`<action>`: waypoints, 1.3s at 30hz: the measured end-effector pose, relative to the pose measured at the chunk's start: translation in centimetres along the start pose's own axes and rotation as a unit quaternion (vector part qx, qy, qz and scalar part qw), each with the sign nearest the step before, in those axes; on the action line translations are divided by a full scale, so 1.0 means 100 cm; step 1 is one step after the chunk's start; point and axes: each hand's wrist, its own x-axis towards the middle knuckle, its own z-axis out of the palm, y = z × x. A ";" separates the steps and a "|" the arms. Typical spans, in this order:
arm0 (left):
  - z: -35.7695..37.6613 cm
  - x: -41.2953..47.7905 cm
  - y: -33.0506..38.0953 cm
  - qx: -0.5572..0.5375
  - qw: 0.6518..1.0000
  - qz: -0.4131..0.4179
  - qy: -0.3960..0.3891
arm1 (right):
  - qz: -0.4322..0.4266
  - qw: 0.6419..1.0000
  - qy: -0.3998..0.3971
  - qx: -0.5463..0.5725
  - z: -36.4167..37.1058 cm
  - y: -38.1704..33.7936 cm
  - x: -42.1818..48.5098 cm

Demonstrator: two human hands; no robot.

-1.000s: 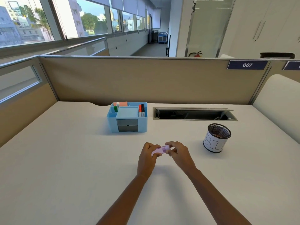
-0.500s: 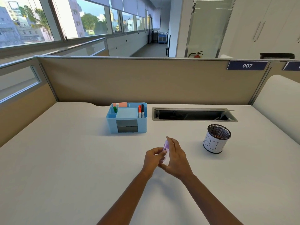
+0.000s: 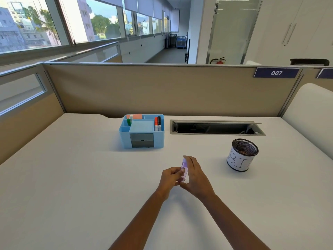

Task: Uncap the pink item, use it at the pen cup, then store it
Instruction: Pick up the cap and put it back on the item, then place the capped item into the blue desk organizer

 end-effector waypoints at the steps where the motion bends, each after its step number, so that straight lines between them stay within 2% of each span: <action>1: -0.001 0.000 -0.001 -0.002 1.000 -0.006 0.000 | 0.009 1.000 -0.006 0.021 0.000 -0.001 0.000; 6: -0.002 -0.001 -0.008 -0.055 0.997 -0.059 0.001 | 0.061 0.987 -0.022 0.148 0.000 -0.009 0.001; 10: -0.001 -0.003 -0.008 -0.143 0.984 -0.105 -0.006 | 0.096 0.981 0.007 0.167 0.006 -0.009 0.002; 14: 0.000 -0.005 -0.008 -0.138 0.983 -0.119 -0.027 | 0.107 0.984 0.044 0.135 0.010 -0.008 0.001; 20: -0.007 -0.008 -0.011 -0.069 0.989 -0.127 -0.033 | 0.079 0.996 -0.006 0.041 0.014 -0.008 0.008; 23: -0.016 -0.004 -0.010 0.109 0.992 -0.063 0.033 | 0.061 0.998 -0.018 0.001 0.015 -0.011 0.017; 26: -0.031 0.000 -0.011 0.342 0.933 0.026 0.108 | 0.056 0.998 -0.016 -0.021 0.013 -0.018 0.032; 29: -0.047 0.009 -0.012 0.479 0.864 0.082 0.134 | 0.048 0.998 -0.008 -0.033 0.010 -0.031 0.054; 32: -0.063 0.021 -0.018 0.588 0.795 0.087 0.117 | 0.027 0.999 0.004 -0.038 0.009 -0.045 0.080; 35: -0.074 0.031 -0.024 0.634 0.764 0.074 0.098 | 0.005 0.999 0.019 -0.041 0.008 -0.060 0.106; 39: -0.080 0.027 -0.020 0.643 0.749 0.105 0.116 | -0.026 0.998 0.041 -0.050 0.004 -0.073 0.132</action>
